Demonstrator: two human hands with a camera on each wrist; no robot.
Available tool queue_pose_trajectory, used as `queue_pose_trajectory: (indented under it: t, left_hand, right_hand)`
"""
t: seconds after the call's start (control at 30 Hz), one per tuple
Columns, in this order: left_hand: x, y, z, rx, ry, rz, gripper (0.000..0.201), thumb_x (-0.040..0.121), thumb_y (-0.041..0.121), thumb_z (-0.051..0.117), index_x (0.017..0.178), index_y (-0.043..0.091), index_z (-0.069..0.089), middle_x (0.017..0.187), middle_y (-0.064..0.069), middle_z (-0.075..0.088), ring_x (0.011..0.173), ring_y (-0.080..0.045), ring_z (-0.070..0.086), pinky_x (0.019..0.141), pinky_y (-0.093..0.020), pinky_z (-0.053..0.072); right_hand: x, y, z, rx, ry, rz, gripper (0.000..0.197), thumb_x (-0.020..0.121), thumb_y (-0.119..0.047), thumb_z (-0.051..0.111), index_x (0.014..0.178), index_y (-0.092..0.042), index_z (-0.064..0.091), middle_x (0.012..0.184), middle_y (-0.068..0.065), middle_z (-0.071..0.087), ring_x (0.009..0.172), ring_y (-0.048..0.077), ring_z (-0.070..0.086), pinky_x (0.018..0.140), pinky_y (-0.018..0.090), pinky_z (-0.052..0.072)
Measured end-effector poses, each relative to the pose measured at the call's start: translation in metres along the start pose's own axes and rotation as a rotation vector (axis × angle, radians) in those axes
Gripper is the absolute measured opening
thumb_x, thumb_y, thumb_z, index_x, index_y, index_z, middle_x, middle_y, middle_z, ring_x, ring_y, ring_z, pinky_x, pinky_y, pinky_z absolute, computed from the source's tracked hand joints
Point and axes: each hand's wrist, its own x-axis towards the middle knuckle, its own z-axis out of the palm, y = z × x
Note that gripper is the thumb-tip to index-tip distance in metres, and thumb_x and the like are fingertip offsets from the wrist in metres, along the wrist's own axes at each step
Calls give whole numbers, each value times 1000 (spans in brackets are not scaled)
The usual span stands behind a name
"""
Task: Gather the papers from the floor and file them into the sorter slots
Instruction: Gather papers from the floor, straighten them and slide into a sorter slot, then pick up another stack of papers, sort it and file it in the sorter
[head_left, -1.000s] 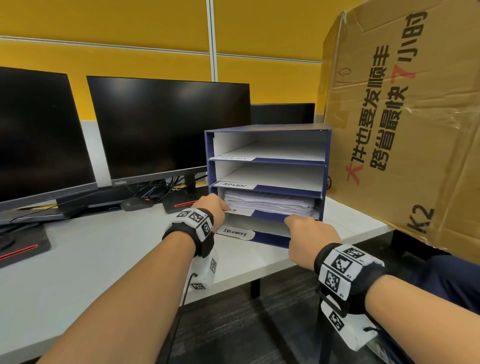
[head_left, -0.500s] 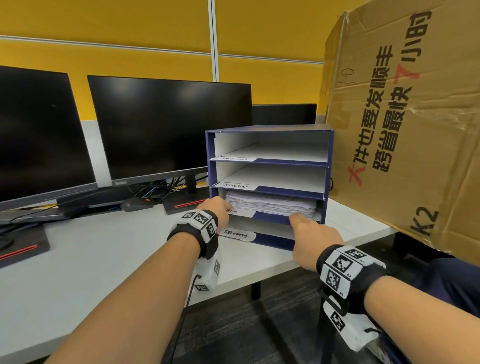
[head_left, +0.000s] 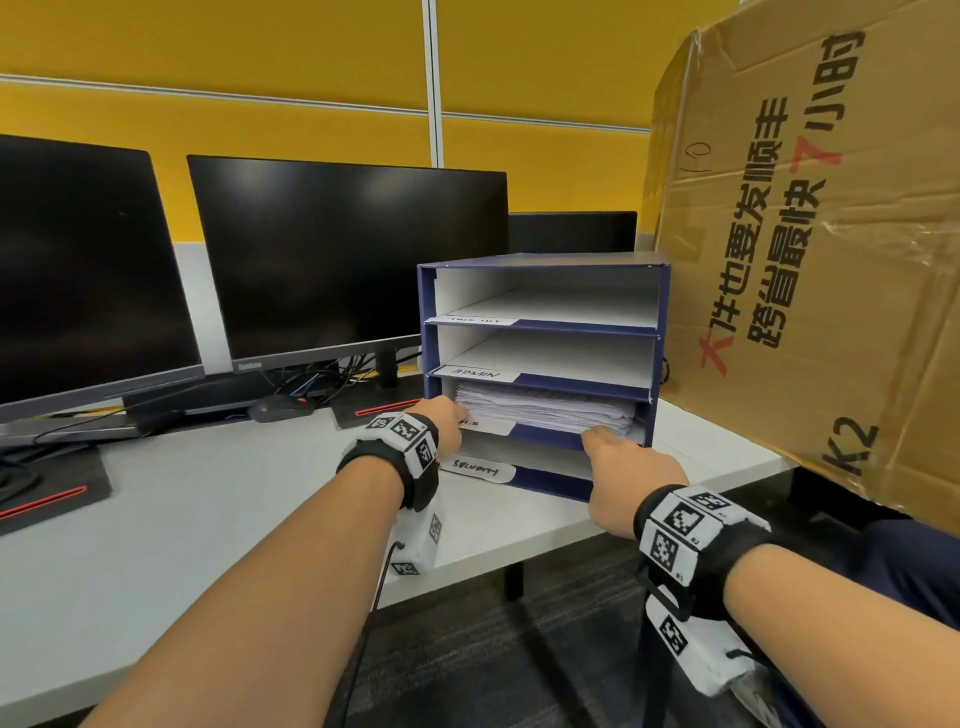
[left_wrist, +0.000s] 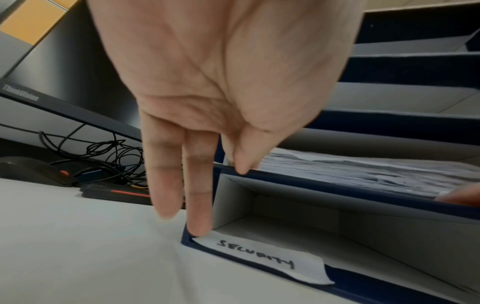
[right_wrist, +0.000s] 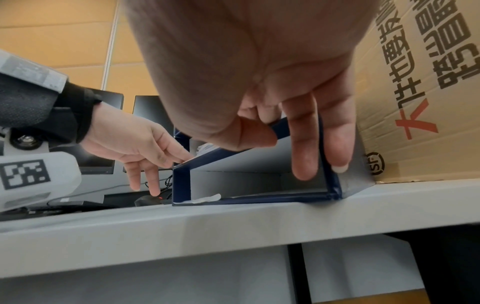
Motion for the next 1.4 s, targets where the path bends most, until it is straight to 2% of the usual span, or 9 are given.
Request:
queue_pose_trajectory:
  t: [0.13,0.33,0.4,0.53,0.6,0.77,0.97,1.17,1.4]
  left_hand:
    - [-25,-16,-2,-161,40,-16,47,97,1,41,143,10,43,135,-16,53,108,-32,65,85,-36,56]
    - [-112,-80,-18,-223,52,-124,38,97,7,46,134,14,55,126,-11,60,98,-30,69,42,-22,48]
    - [-149,-102,-20,-189,79,-140,37,97,9,46,132,14,57,124,-10,61,98,-28,69,46,-19,49]
    - [-231,-156,-9,-81,161,-204,35,97,15,48,129,14,62,126,-5,63,110,-23,62,89,-27,49]
    - [-265,-185,2,-72,189,-255,32,96,18,50,125,15,64,124,-4,65,110,-21,62,95,-31,48]
    - [-335,-241,34,-148,252,-434,27,96,21,50,113,15,69,105,-1,70,99,-19,63,87,-31,51]
    - [-386,-302,91,-207,153,-592,18,93,24,53,89,18,69,96,-3,71,90,-20,65,86,-34,54]
    - [-422,-401,168,-232,3,-756,17,92,25,57,104,18,68,106,-2,68,100,-23,64,91,-34,52]
    - [-443,-510,282,-297,-189,-870,16,90,23,54,100,19,67,102,-5,67,99,-28,65,85,-34,53]
  right_hand:
    - [-8,-7,-8,61,-46,6,42,85,-12,50,127,-17,43,117,6,57,95,25,59,78,33,49]
    - [-36,-56,-23,163,-169,-141,56,87,-13,45,141,-25,42,143,4,45,125,26,49,99,35,46]
    - [-46,-79,-24,173,-207,-230,52,89,-13,45,141,-20,45,144,2,46,130,24,46,105,35,41]
    - [-75,-137,-16,293,-232,-375,46,88,-10,48,134,-17,54,138,1,54,127,19,50,107,30,39]
    - [-88,-165,-10,369,-247,-445,44,87,-8,50,128,-17,59,132,0,58,123,17,53,105,27,41]
    - [-117,-231,7,487,-302,-604,39,86,-8,51,120,-19,65,124,-1,63,117,17,56,104,30,42]
    - [-137,-323,51,462,-448,-801,36,89,-11,50,119,-21,65,125,-3,62,119,15,55,103,26,40]
    - [-151,-447,138,216,-630,-993,35,93,-21,50,127,-20,60,138,-5,53,125,15,50,102,23,37]
    - [-167,-555,259,119,-791,-997,31,95,-25,51,121,-15,64,132,-1,58,118,19,55,100,31,43]
